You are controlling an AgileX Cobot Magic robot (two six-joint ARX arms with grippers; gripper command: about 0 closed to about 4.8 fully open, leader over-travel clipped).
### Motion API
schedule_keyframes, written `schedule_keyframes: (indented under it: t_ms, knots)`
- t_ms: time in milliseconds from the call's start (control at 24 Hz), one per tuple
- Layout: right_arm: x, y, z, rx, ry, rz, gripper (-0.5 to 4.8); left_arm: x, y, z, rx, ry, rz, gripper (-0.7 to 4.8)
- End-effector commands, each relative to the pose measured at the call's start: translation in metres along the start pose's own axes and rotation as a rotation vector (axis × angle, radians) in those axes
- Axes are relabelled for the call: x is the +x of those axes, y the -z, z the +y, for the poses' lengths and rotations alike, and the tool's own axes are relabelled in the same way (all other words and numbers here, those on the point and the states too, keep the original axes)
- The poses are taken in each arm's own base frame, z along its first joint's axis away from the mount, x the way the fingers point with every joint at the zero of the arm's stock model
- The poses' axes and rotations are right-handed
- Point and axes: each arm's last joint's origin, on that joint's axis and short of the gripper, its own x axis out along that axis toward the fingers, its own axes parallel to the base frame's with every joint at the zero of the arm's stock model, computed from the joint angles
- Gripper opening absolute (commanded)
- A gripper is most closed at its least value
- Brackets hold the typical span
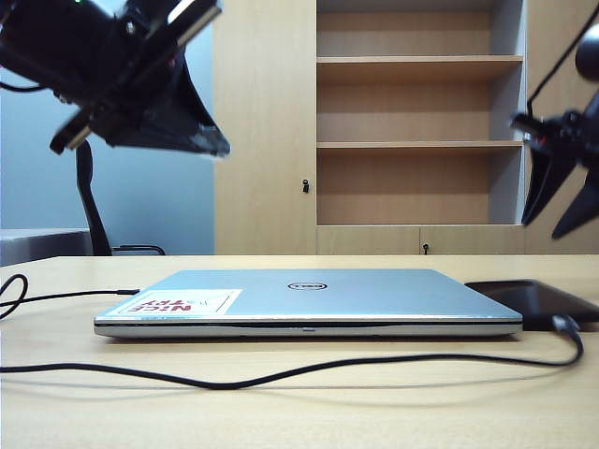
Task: Pick up the charging cable and the phone, plug the charging cable into the charging port on the phone, and finally place them back on the table.
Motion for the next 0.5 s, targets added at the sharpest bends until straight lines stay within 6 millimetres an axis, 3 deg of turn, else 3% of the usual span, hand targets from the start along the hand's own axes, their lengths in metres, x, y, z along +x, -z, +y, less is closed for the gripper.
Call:
schedule_keyframes:
  t_ms: [42, 83, 125, 167, 375, 500]
  knots:
    - [-0.027, -0.002, 0.011, -0.034, 0.021, -0.065, 1.63, -0.01, -0.009, -0.004, 0.033, 0.023, -0.06, -0.06]
    - [-0.033, -0.002, 0.015, -0.044, 0.018, -0.083, 1.29, -0.014, -0.011, -0.006, 0.051, 0.028, -0.075, -0.06]
    - [-0.043, 0.001, 0.021, -0.061, 0.013, -0.11, 0.57, -0.022, -0.015, -0.008, 0.08, 0.038, -0.109, -0.06]
    - [-0.053, 0.004, 0.03, -0.086, 0.009, -0.139, 0.29, -0.03, -0.019, -0.011, 0.087, 0.049, -0.143, -0.06]
    - [-0.082, 0.018, 0.069, -0.231, 0.006, -0.242, -0.01, -0.066, -0.023, -0.017, 0.184, 0.054, -0.192, -0.06]
    - [-0.089, 0.027, 0.088, -0.305, -0.022, -0.304, -0.02, -0.079, -0.018, -0.015, 0.215, 0.043, -0.188, -0.07]
